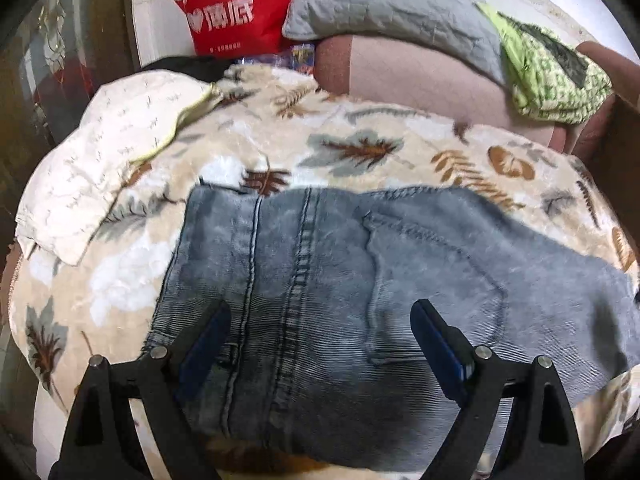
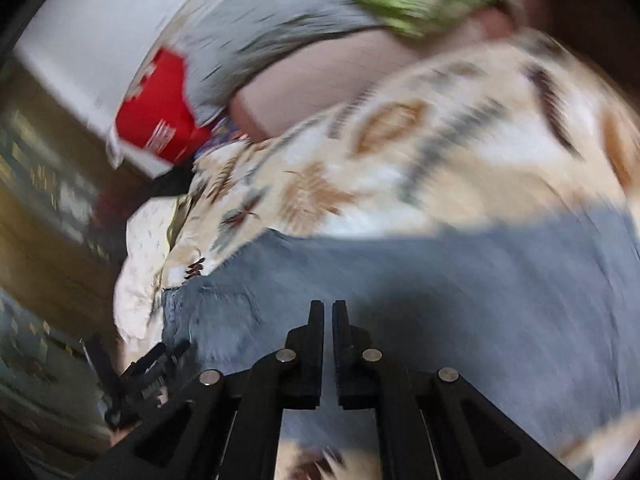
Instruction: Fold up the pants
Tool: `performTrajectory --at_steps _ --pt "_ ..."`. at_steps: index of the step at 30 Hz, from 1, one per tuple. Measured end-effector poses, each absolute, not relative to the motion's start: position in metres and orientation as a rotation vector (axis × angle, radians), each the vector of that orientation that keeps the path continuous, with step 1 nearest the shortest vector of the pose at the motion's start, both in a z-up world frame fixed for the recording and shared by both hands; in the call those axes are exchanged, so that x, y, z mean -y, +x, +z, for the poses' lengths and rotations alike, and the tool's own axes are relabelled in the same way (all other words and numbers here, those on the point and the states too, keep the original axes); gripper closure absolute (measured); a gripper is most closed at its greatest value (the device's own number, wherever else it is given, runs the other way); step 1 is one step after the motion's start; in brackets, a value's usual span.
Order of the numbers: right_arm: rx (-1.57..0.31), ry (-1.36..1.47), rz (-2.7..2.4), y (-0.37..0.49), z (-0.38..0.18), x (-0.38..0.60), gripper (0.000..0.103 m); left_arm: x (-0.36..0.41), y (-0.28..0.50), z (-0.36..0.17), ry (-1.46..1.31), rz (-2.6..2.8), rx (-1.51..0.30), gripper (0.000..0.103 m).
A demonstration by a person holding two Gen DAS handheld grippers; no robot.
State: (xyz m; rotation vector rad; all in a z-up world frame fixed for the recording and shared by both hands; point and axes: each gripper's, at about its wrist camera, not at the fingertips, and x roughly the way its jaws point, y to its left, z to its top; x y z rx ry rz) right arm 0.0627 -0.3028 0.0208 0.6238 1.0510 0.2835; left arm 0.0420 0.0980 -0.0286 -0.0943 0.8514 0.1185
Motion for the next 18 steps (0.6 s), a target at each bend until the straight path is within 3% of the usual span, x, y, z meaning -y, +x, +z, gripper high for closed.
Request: performTrajectory --at_steps 8,10,14,15,17,18 --pt "-1.161 0.846 0.123 0.056 -0.060 0.395 0.097 -0.035 0.036 -0.027 -0.022 -0.024 -0.907 0.012" --pt "-1.146 0.857 0.107 0.055 -0.051 0.402 0.096 -0.021 0.041 -0.038 -0.013 -0.069 -0.994 0.012" --pt "-1.042 0.846 0.130 0.035 -0.018 0.409 0.094 -0.002 0.038 -0.032 -0.005 -0.089 -0.983 0.012" --pt "-1.032 0.827 0.125 0.029 -0.012 0.409 0.090 0.005 0.038 -0.028 0.005 -0.092 -0.971 0.012" --pt "-1.054 0.787 0.110 0.026 -0.013 0.406 0.071 0.013 0.039 -0.025 0.025 -0.094 -0.970 0.012" --pt "-1.089 0.768 0.095 0.027 -0.021 0.405 0.051 0.016 0.039 -0.024 0.030 -0.096 -0.967 0.012"
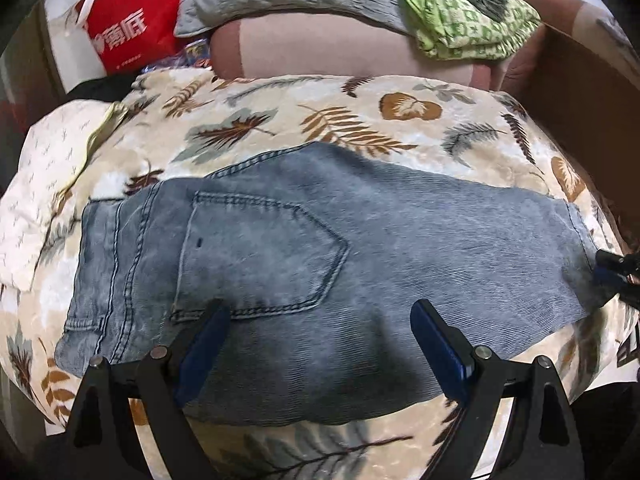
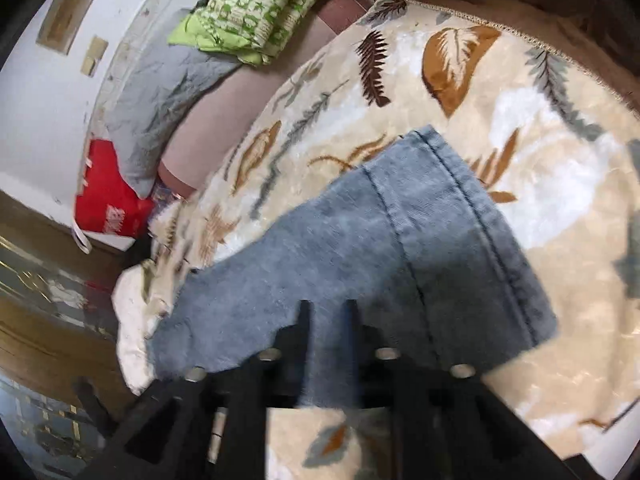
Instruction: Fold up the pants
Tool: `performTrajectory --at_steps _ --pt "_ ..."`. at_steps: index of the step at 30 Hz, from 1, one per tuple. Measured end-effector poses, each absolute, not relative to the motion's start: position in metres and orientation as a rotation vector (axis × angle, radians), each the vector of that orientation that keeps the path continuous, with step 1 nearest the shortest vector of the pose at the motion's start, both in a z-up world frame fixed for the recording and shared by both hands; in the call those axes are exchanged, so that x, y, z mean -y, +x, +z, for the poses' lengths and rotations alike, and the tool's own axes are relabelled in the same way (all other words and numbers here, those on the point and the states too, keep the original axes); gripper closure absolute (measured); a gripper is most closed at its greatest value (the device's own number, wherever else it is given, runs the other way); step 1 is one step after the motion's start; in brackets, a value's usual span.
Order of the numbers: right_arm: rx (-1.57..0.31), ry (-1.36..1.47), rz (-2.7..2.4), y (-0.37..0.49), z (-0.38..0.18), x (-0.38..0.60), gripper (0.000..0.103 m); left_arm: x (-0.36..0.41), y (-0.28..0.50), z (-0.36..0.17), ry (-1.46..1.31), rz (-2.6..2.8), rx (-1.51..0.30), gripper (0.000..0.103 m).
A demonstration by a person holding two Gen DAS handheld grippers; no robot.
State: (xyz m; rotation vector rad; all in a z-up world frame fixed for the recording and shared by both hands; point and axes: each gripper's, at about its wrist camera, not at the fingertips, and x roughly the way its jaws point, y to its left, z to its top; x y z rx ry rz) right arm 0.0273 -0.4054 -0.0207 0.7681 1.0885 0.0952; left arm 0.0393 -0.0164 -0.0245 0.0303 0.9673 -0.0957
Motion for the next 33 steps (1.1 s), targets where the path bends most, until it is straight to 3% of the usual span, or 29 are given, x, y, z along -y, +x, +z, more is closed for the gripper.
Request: performTrajectory --at_steps 1,10,15,22,28,33 --pt "-1.132 0.744 0.057 0.029 -0.030 0.407 0.041 0.020 0.040 -0.024 0.037 -0.098 -0.968 0.012" --pt "-1.069 0.694 0.067 0.030 0.000 0.398 0.040 0.027 0.037 -0.027 0.050 -0.113 -0.973 0.012" --pt "-1.148 0.716 0.009 0.048 -0.031 0.404 0.039 0.024 0.036 -0.029 0.045 -0.120 -0.981 0.012" --pt "-1.091 0.694 0.050 0.072 0.004 0.399 0.039 0.022 0.038 -0.034 0.046 -0.110 -0.989 0.012" --pt "-1.149 0.814 0.027 0.120 -0.039 0.418 0.037 0.027 0.040 -0.037 0.065 -0.117 -1.001 0.012" --pt "-1.018 0.823 0.075 0.081 0.017 0.435 0.037 0.038 0.043 -0.037 0.039 -0.151 -1.004 0.012"
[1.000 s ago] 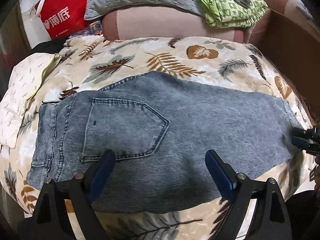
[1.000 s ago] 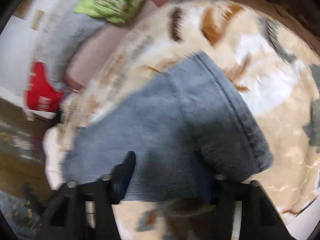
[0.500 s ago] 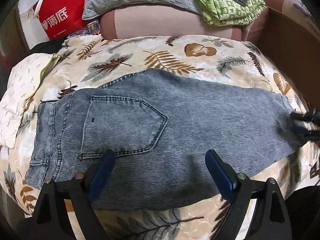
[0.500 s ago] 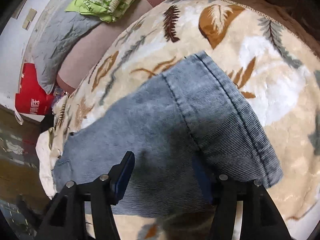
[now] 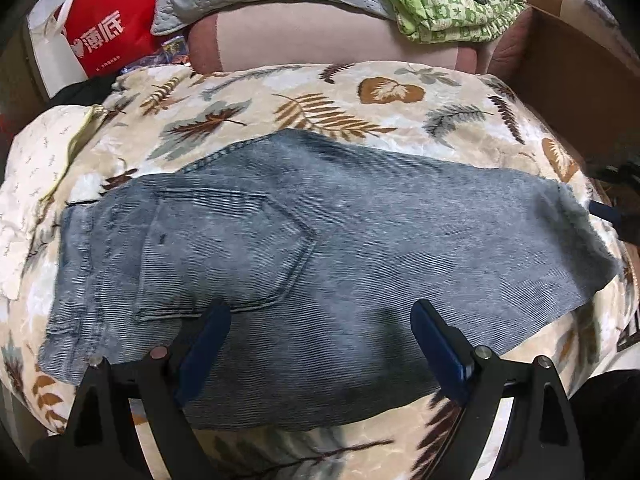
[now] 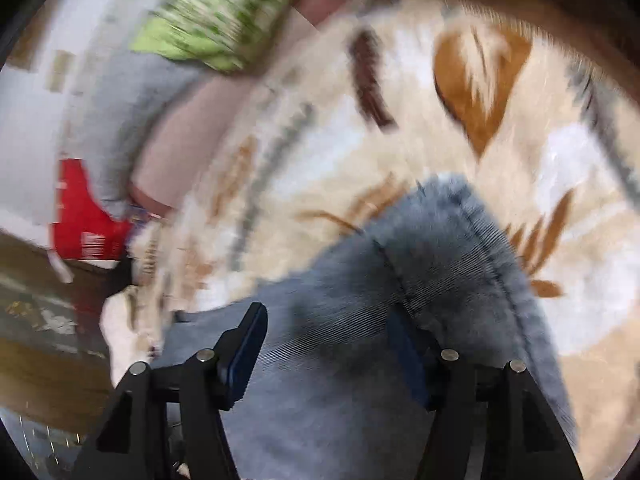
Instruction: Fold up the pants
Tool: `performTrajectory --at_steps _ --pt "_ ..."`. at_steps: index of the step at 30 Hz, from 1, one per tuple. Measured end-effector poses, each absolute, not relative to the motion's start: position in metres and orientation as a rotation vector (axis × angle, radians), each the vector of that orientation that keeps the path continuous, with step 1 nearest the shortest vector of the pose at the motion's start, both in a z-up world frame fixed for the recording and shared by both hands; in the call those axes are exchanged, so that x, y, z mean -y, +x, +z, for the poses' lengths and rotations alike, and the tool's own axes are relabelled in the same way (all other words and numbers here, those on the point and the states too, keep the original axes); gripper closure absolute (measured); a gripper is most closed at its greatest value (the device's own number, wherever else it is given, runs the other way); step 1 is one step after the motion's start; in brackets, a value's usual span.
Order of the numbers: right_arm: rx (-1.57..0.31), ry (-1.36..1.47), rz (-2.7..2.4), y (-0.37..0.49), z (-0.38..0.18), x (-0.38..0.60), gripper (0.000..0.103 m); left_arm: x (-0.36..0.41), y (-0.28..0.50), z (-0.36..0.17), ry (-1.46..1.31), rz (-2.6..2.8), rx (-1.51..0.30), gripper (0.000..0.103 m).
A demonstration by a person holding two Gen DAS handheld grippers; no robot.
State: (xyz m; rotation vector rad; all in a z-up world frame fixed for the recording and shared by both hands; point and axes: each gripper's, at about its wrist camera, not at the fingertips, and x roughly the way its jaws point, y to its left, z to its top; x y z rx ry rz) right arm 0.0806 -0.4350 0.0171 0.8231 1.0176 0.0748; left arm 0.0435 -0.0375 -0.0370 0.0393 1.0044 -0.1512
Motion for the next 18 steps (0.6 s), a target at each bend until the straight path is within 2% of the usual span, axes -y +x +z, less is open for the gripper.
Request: performTrajectory --at_steps 3,8,18 --pt "-0.951 0.851 0.045 0.025 0.038 0.455 0.037 0.053 0.044 -0.036 0.028 -0.191 -1.003 0.012" --pt "-0.978 0.943 -0.014 -0.050 0.017 0.467 0.037 0.087 0.044 -0.035 0.030 -0.276 -1.019 0.012" --pt "-1.026 1.058 -0.068 -0.031 -0.037 0.477 0.037 0.106 0.057 -0.033 0.010 -0.265 -1.027 0.012"
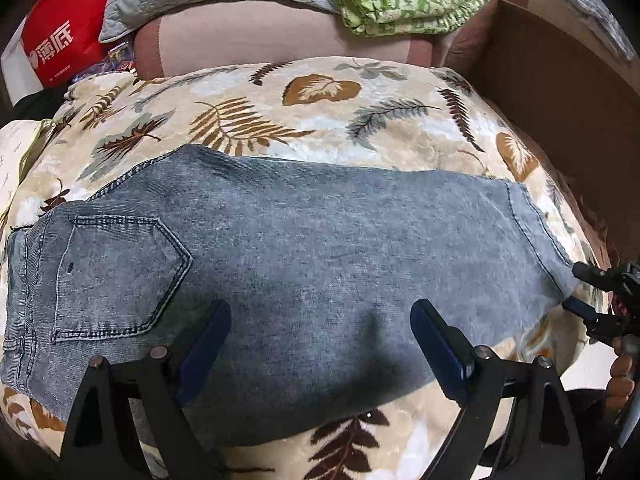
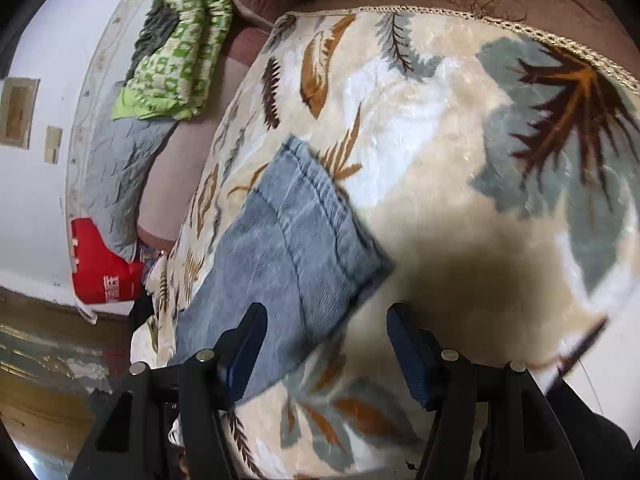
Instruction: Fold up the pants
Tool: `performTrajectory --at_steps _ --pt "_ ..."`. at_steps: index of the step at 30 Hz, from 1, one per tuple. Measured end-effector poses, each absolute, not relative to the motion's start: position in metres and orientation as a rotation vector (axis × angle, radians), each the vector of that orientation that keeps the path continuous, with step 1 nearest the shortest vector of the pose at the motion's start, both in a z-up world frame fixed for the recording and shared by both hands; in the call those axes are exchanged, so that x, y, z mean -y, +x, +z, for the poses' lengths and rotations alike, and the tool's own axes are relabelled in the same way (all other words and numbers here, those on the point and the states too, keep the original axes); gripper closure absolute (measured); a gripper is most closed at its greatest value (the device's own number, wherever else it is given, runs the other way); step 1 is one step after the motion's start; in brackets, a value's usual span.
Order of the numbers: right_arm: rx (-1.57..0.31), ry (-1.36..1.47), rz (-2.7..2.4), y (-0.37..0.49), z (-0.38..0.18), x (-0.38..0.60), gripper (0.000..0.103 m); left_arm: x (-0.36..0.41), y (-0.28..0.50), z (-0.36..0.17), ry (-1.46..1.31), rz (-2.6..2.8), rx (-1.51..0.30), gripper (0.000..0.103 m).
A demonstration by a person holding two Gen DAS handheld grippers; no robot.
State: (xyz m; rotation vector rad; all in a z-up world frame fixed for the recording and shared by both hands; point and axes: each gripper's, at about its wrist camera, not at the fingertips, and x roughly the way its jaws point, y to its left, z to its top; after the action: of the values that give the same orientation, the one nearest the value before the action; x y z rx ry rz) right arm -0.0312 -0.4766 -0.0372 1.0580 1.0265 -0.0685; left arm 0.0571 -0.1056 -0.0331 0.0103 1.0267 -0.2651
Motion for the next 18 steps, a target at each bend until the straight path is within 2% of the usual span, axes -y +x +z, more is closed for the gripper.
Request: performTrajectory --at_steps 9,13,18 --pt "-1.049 1.054 -0.171 -0.013 -0.042 0.475 0.040 0.130 0.080 -0.057 0.101 -0.175 -1.038 0.012" --pt "-1.088 0.971 -0.211 -0.008 -0.039 0.474 0.061 0.140 0.086 -0.078 0.206 -0.133 -1.053 0.010" --pt "-1.094 0.974 -0.207 -0.009 -0.041 0.478 0.063 0.134 0.084 -0.064 0.170 -0.160 -1.039 0.010"
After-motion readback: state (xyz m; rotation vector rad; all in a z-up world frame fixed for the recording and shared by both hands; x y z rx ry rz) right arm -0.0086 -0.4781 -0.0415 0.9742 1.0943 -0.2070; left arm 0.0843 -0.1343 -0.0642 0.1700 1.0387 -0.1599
